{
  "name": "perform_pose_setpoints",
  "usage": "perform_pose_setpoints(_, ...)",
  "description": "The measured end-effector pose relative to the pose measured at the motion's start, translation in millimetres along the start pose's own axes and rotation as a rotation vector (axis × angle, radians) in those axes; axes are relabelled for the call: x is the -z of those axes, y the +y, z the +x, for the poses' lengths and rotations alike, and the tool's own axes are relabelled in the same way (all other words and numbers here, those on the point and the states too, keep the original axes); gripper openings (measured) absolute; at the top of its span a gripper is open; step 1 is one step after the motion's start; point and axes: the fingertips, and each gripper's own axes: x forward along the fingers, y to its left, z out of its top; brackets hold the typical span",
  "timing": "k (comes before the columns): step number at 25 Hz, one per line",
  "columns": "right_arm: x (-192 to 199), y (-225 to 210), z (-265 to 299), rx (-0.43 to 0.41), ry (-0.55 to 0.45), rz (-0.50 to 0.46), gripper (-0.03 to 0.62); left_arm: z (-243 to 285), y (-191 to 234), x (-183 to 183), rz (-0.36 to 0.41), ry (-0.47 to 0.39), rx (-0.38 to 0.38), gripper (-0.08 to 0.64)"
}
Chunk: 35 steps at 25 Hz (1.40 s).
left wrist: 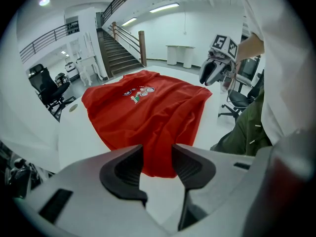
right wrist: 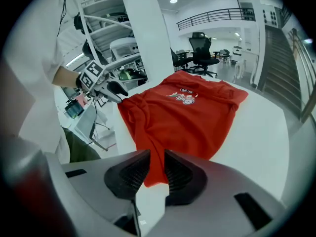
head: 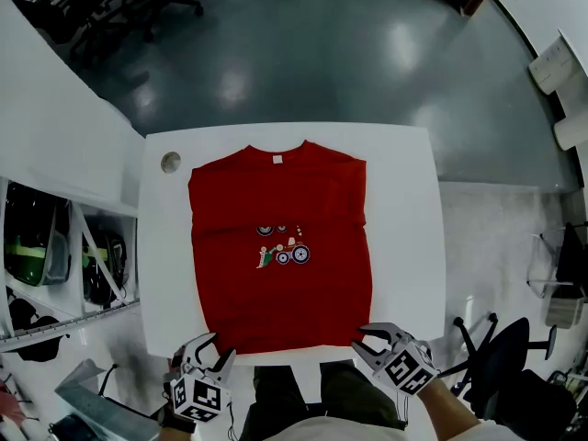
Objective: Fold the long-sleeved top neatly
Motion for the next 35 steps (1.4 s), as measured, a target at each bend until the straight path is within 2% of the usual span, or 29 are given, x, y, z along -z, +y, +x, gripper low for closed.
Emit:
perform_pose_setpoints(3,8.1,12.5,1.2,-0.009,0.023,-0.041,0.111,-2.8,-6.0,1.0,0.014,-0.007,0.017,0.183)
perform_pose_setpoints(6,22.7,25.3,8.0,0.005,0.073,-0.126,0.127,-0.4,-10.4,7.5,0.028,0.015,0.012,0.185)
perform_pose_setpoints(9,40.3,28.0,18.0,0.072,0.141,-0.216,0.140,7.3,-16.2,18.3,0.039,0.058,0.015,0.187)
perform_pose_setpoints(12,47.8,19.2,24.0,0.153,0.168,-0.238,0.125,16.3,-18.9,25.1,0.061,0.096,0.011,0.187)
perform_pose_setpoints(17,45.3,8.0,21.9,0.201,0.143,-0.188,0.076,23.0,-16.5,28.4,0.100,0.124,0.007,0.162)
perform_pose_setpoints(19,43.3,3.8,17.5,0.210,0.119,-0.154,0.031,22.7,-15.5,28.8,0.126,0.129,0.000,0.133)
perform_pose_setpoints(24,42.9,-11.5,3.9,0.220,0.066,-0.005,0.021,18.9,-13.5,29.5,0.172,0.124,-0.008,0.046)
perform_pose_setpoints(29,48.5,-21.1,-10.3,0.213,0.017,0.145,0.020,9.3,-12.6,37.9,0.193,0.106,0.009,0.029)
perform_pose_setpoints(35,51.2,-11.5,-23.4,0.189,0.007,0.176,0.020,-0.5,-17.8,44.6,0.168,0.086,0.036,0.026)
